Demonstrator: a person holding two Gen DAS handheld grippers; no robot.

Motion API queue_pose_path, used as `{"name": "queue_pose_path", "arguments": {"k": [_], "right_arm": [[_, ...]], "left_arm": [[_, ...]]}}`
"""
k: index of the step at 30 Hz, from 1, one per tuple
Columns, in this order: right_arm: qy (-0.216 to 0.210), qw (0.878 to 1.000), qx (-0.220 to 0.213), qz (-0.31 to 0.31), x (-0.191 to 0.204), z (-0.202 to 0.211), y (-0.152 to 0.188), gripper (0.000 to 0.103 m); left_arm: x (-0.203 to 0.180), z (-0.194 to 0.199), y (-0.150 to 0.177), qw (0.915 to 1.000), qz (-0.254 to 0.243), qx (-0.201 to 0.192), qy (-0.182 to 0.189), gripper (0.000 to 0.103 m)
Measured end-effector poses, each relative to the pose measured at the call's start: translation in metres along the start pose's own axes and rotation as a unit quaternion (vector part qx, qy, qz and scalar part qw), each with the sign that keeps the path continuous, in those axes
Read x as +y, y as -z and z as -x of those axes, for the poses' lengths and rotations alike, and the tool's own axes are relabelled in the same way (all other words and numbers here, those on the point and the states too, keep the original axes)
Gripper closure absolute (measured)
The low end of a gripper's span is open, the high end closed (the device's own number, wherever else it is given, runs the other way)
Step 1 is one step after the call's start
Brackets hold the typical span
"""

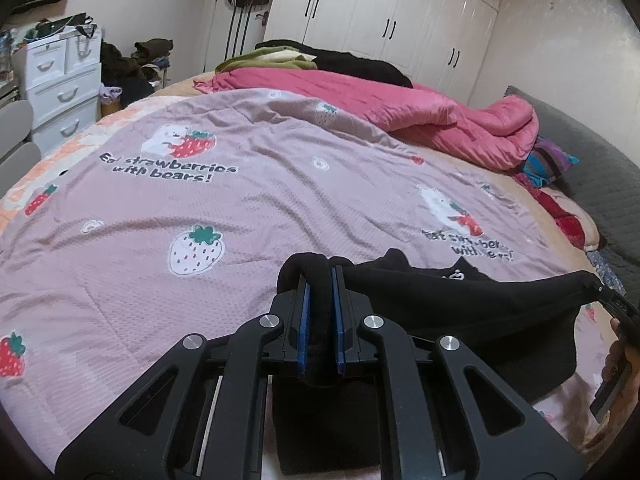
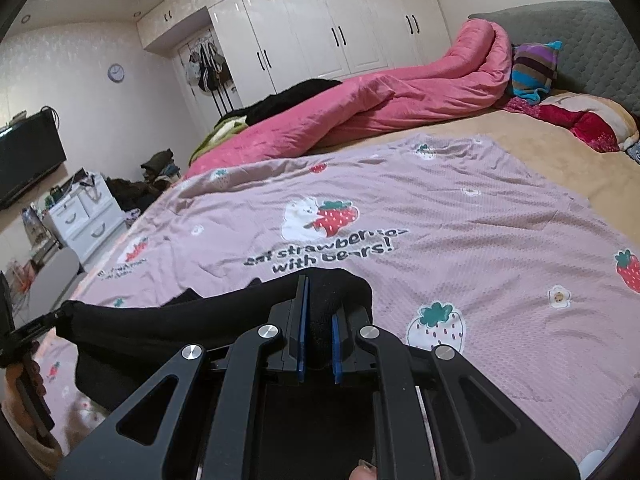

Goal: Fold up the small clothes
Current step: 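Lower the folded hem onto the collar edge with both grippers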

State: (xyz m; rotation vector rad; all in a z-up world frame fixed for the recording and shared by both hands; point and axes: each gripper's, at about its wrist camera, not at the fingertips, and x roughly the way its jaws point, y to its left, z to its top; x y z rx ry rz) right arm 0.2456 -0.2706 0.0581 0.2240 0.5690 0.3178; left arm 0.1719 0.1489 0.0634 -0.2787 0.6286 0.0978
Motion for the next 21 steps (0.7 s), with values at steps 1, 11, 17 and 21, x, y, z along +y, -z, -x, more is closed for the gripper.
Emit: {"name": "queue_pose_path", "arguments": {"k": [1,11,17,21], "right_arm": [[0.002,1.0,0.005,-0.002,-0.002,-0.004,0.001,0.094],[0.033,0.999,0.02,-0.012,-0.014,-0.015,0.013,0.057],[0.013,0.999,0.017,0.031,0.001,0.006,0.02,0.075],[0.001,0.994,0.065,0.085,0.02,0.002,0.033,0.087]], "left_arm": [[0.001,-0.003,0.001,1.0,0.0,0.001,-0.002,0.097],[0.007,-0.003,0.01,0.9993,0.003,-0.004,-0.037,0.081],[-0.002,0.021,0.026,0.9994,-0.014,-0.013,-0.029,0.081],[-0.016,0.021,0.045,0.999,-0.04,0.015,-0.012,0.081]]}}
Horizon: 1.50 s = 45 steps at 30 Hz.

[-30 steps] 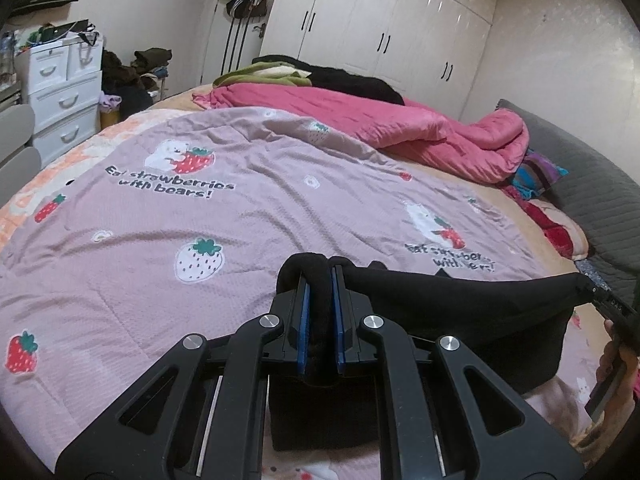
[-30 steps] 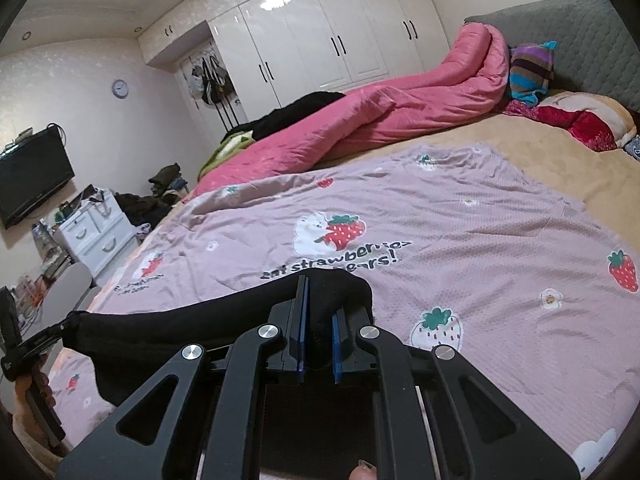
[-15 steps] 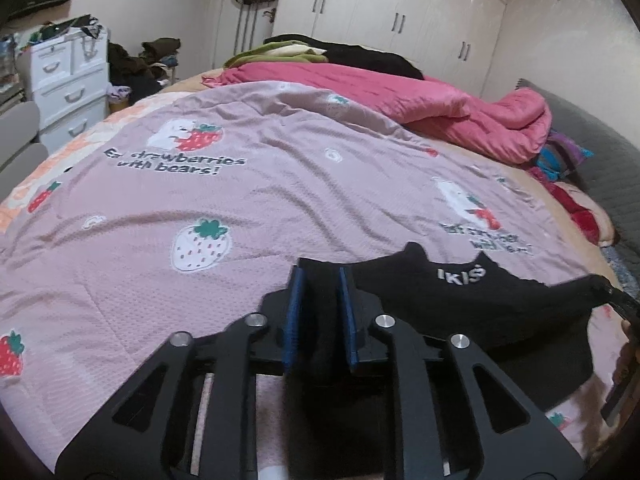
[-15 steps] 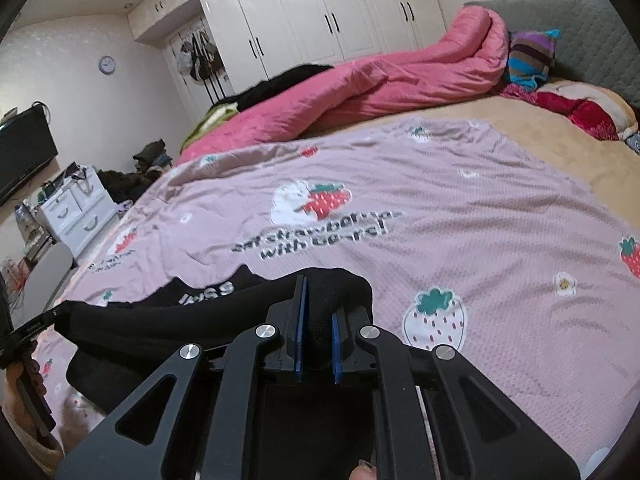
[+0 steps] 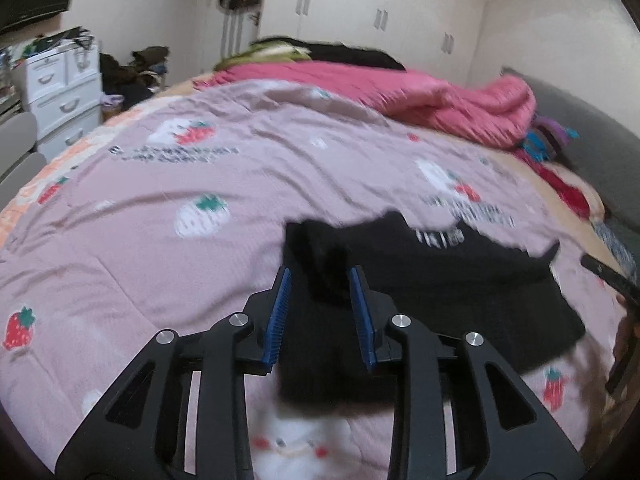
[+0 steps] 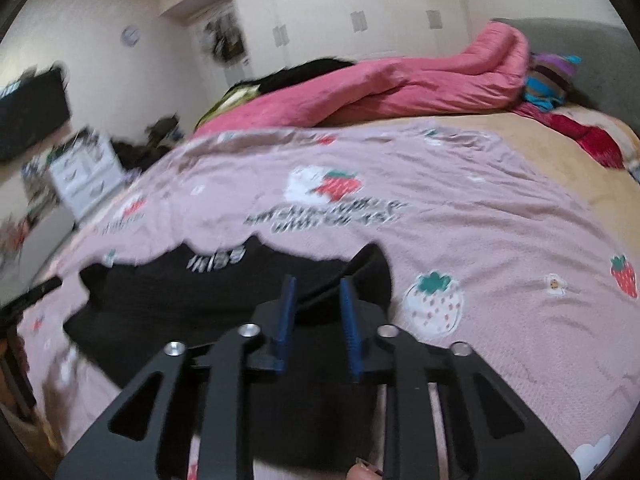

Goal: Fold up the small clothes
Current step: 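Lower the folded hem onto the collar edge with both grippers, then open both grippers to release the hem on the sweater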

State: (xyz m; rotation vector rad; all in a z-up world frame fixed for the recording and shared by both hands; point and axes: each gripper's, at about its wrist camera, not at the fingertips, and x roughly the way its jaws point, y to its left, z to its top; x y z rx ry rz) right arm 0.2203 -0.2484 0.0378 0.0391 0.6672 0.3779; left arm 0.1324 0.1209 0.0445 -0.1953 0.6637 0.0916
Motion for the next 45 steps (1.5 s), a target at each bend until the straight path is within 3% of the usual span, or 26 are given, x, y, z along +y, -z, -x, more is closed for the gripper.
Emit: {"name": "queue_pose_path", "arguments": {"k": [4,9,18,23,27,30,32,34,35,37,41,45], "right_arm": [[0.013,0.998,0.057,0.03,0.015,-0.025,0.012,0.089],[0.025,0.995,0.101,0.007,0.007,-0.057,0.023,0.089],[0.032,0.996,0.081,-0.031,-0.013,-0.091,-0.009,0.09],[0.052,0.995,0.067,-0.045,-0.029,-0.099,-0.025,0.09],[0.062,0.995,0.046,-0.06,-0.04,-0.091,-0.033,0.088],[0.061,0.995,0.054,-0.064,-0.048,-0.09,-0.034,0.076],[0.059,0.994,0.062,-0.066,-0.051,-0.091,-0.032,0.056],[0.057,0.994,0.068,-0.069,-0.053,-0.093,-0.031,0.051],[0.054,0.993,0.073,-0.071,-0.053,-0.095,-0.03,0.044],[0.044,0.993,0.081,-0.077,-0.054,-0.098,-0.027,0.041],[0.044,0.991,0.095,-0.078,-0.053,-0.106,-0.023,0.041],[0.045,0.99,0.099,-0.088,-0.057,-0.107,-0.021,0.041]], "left_arm": [[-0.017,-0.017,0.014,0.9988,-0.034,0.036,0.001,0.081],[-0.038,-0.046,0.019,0.9948,-0.073,0.071,0.0,0.081],[-0.031,-0.103,-0.013,0.9938,-0.065,0.09,-0.015,0.078],[-0.014,-0.108,-0.041,0.9966,-0.033,0.072,-0.024,0.073],[0.007,-0.097,-0.058,0.9988,0.005,0.038,-0.029,0.059],[0.025,-0.095,-0.059,0.9981,0.042,0.037,-0.025,0.052],[0.031,-0.098,-0.055,0.997,0.055,0.053,-0.011,0.048],[0.033,-0.103,-0.05,0.9962,0.056,0.067,-0.004,0.044],[0.032,-0.104,-0.048,0.9959,0.055,0.072,0.0,0.043],[0.034,-0.104,-0.046,0.9946,0.068,0.075,0.021,0.035],[0.049,-0.089,-0.049,0.9877,0.133,0.05,0.065,0.034],[0.053,-0.08,-0.06,0.9891,0.132,0.032,0.057,0.031]]}}
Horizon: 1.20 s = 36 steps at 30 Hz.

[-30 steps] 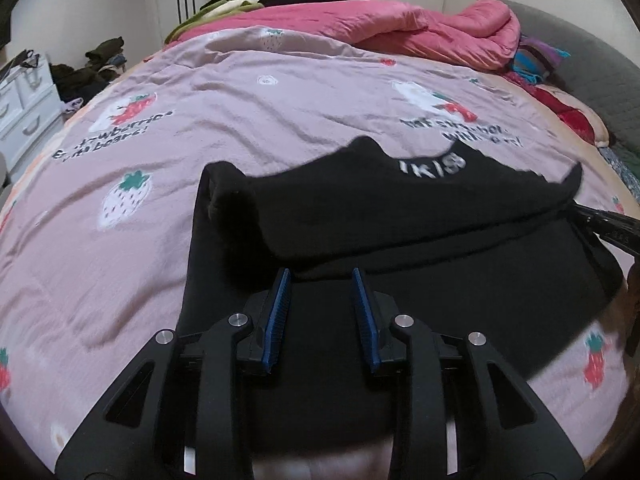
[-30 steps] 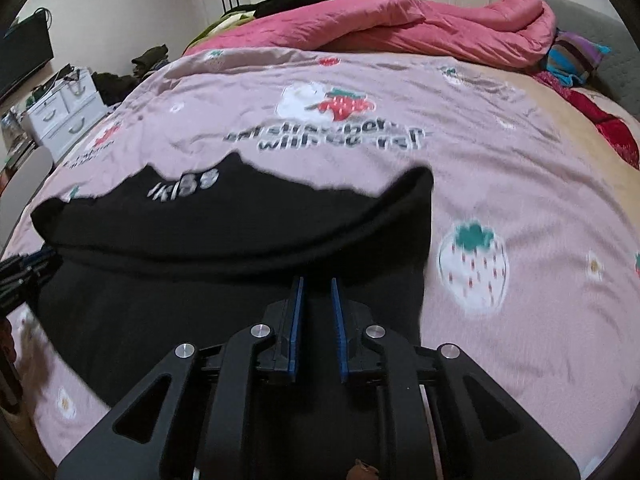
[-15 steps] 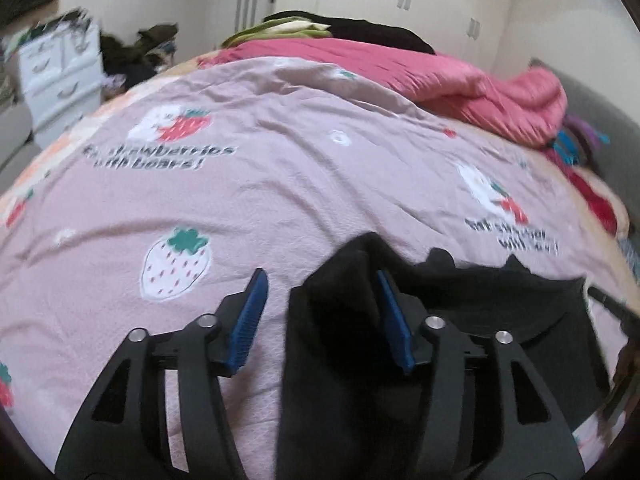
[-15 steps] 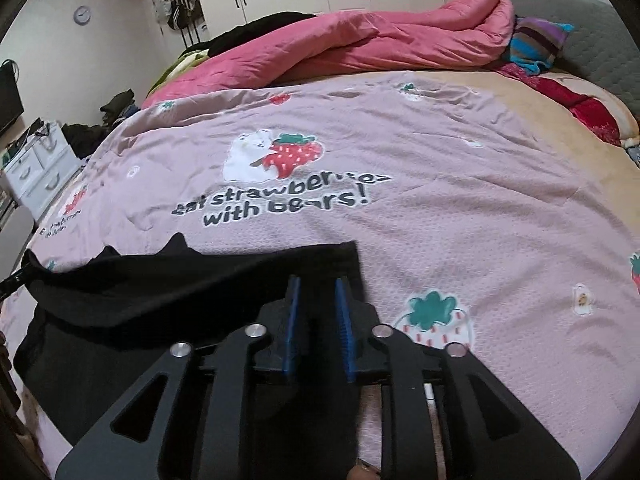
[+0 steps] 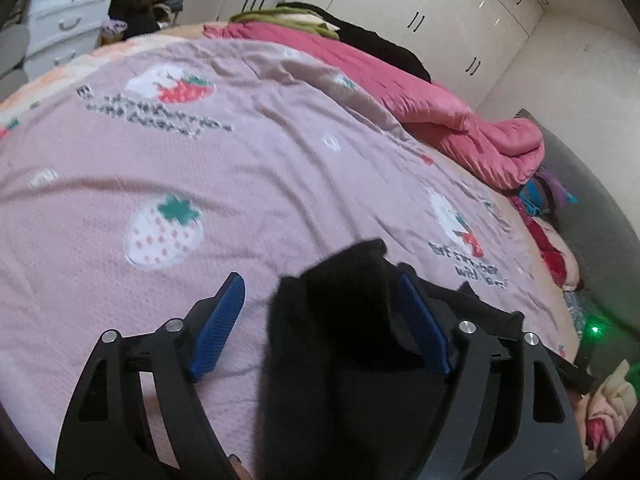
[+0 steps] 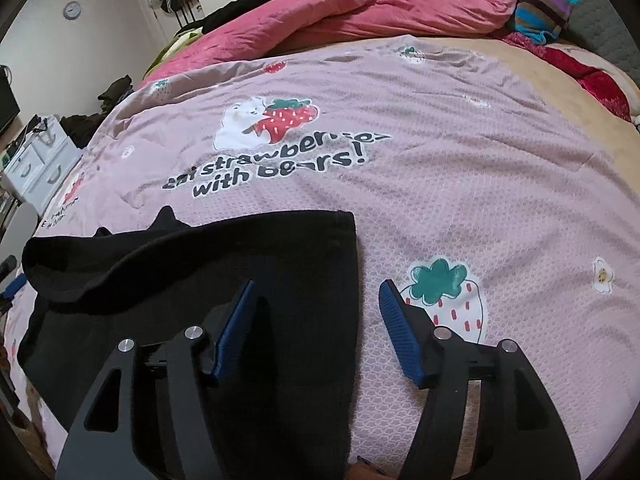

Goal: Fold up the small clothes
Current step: 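Open both grippers to release the hem on the sweater, then pinch the folded edge with both grippers and straighten it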

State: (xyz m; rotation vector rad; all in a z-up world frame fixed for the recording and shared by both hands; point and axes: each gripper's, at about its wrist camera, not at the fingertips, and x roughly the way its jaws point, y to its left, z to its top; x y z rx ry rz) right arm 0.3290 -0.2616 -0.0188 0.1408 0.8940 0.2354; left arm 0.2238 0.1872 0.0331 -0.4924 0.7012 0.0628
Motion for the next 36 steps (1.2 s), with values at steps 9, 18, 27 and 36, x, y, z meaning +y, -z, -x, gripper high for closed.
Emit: {"name": "queue_pose_path", "arguments": {"k": [9,18,27,36], "right_arm": [[-0.005,0.999,0.008,-0.046,-0.016,-0.007,0.001,0.041],[-0.012,0.999,-0.006,-0.036,-0.009,-0.002,-0.002,0.08],[-0.021,0.998,-0.056,-0.036,-0.01,0.021,-0.013,0.096],[0.021,0.999,-0.047,-0.019,-0.005,0.005,-0.012,0.102]], "left_arm": [[0.019,-0.014,0.008,0.9994,0.009,0.032,-0.007,0.031],[0.012,-0.058,0.014,0.9933,-0.043,0.101,-0.034,0.073],[0.012,-0.015,0.014,0.9985,-0.011,0.042,0.033,0.098],[0.034,-0.015,0.019,0.9985,0.026,0.045,0.018,0.1]]}}
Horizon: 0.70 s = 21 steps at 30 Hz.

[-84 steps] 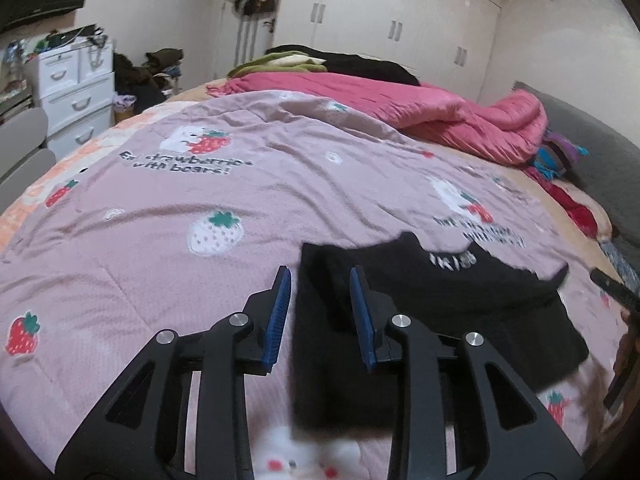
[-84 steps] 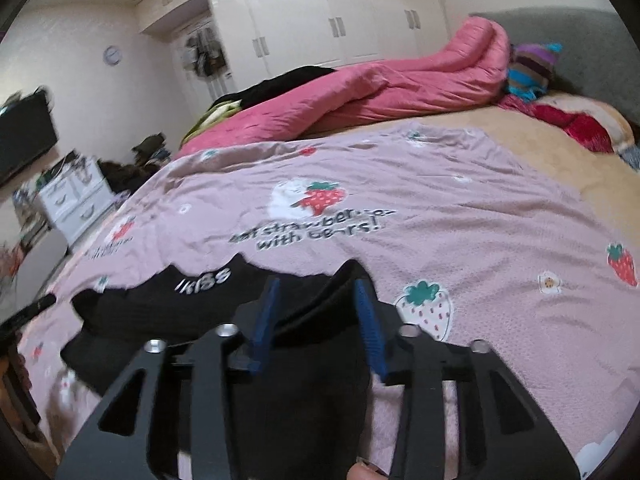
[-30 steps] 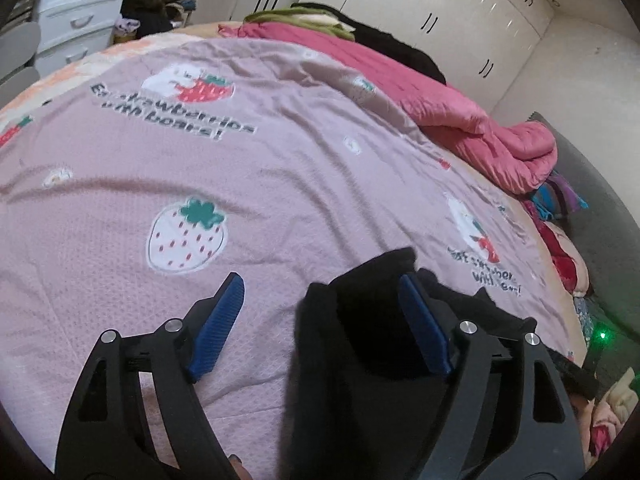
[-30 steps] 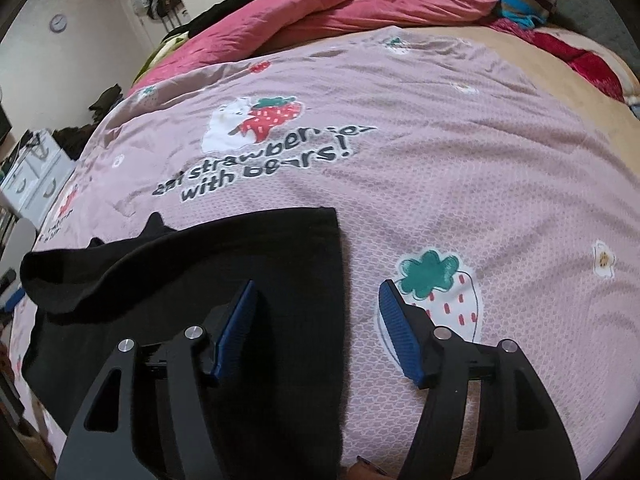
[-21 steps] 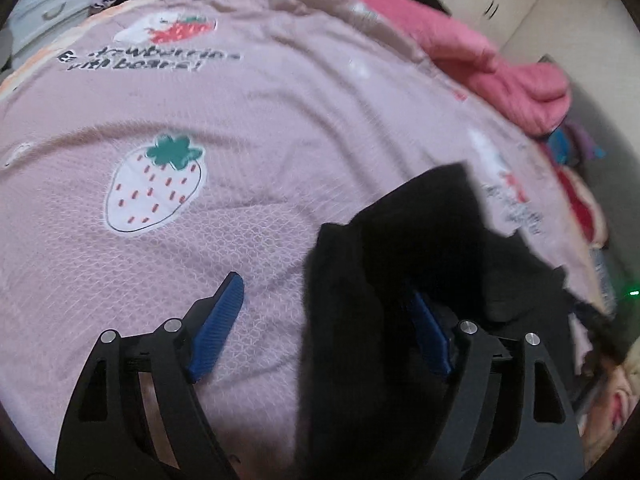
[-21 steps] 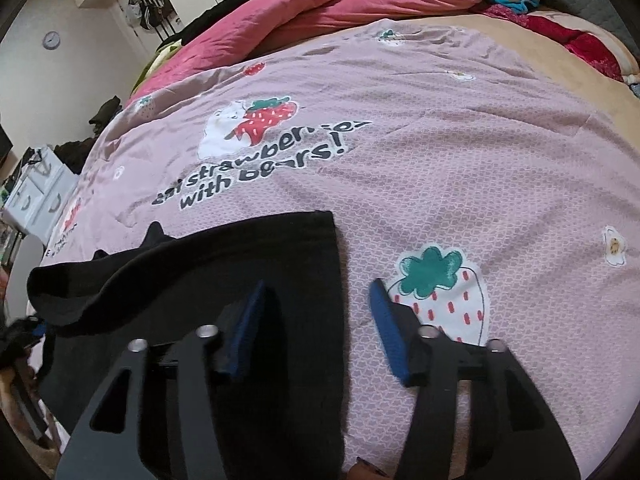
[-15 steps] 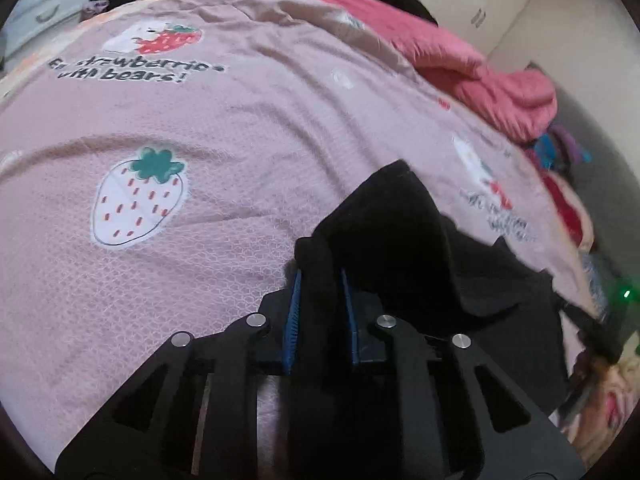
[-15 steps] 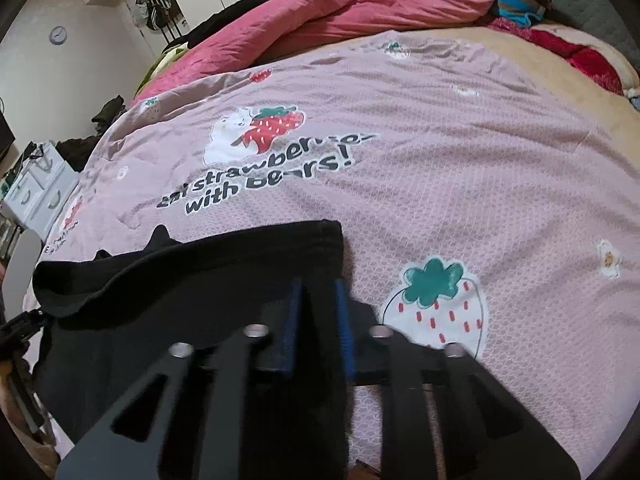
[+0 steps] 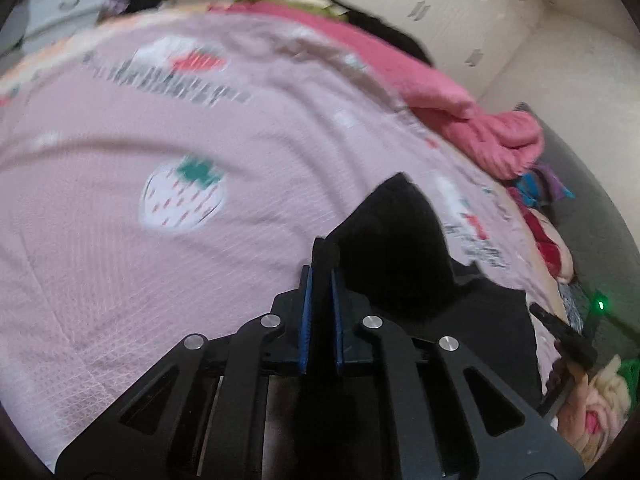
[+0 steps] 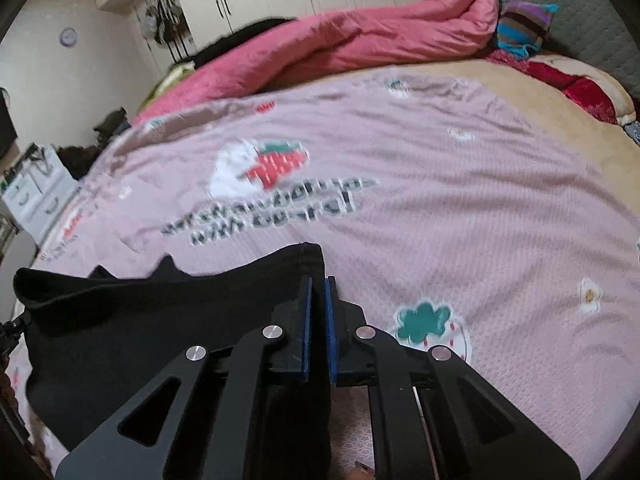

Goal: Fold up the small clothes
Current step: 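Pinch the folded edge with both grippers and straighten it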

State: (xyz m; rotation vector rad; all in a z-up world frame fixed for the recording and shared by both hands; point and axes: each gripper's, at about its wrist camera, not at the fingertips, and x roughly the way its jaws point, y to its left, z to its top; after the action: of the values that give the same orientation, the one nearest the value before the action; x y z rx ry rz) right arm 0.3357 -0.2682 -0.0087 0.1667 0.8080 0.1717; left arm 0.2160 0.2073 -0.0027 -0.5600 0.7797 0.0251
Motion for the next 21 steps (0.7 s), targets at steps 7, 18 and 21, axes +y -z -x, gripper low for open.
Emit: {"name": "queue_pose_path", "arguments": {"k": [7,18,21], "right_arm": [[-0.014,0.999,0.019,-0.036,-0.012,0.0,0.005,0.097],[-0.071,0.996,0.033,-0.041,-0.004,0.051,0.034,0.057],[-0.063,0.997,0.029,-0.018,-0.001,0.069,0.046,0.052]], "left_arm": [[0.011,0.005,0.011,0.9995,0.029,0.005,0.013,0.082],[0.007,0.04,0.056,0.997,0.031,0.027,0.065,0.052],[0.002,0.042,0.064,0.9978,0.018,0.032,0.055,0.052]]}}
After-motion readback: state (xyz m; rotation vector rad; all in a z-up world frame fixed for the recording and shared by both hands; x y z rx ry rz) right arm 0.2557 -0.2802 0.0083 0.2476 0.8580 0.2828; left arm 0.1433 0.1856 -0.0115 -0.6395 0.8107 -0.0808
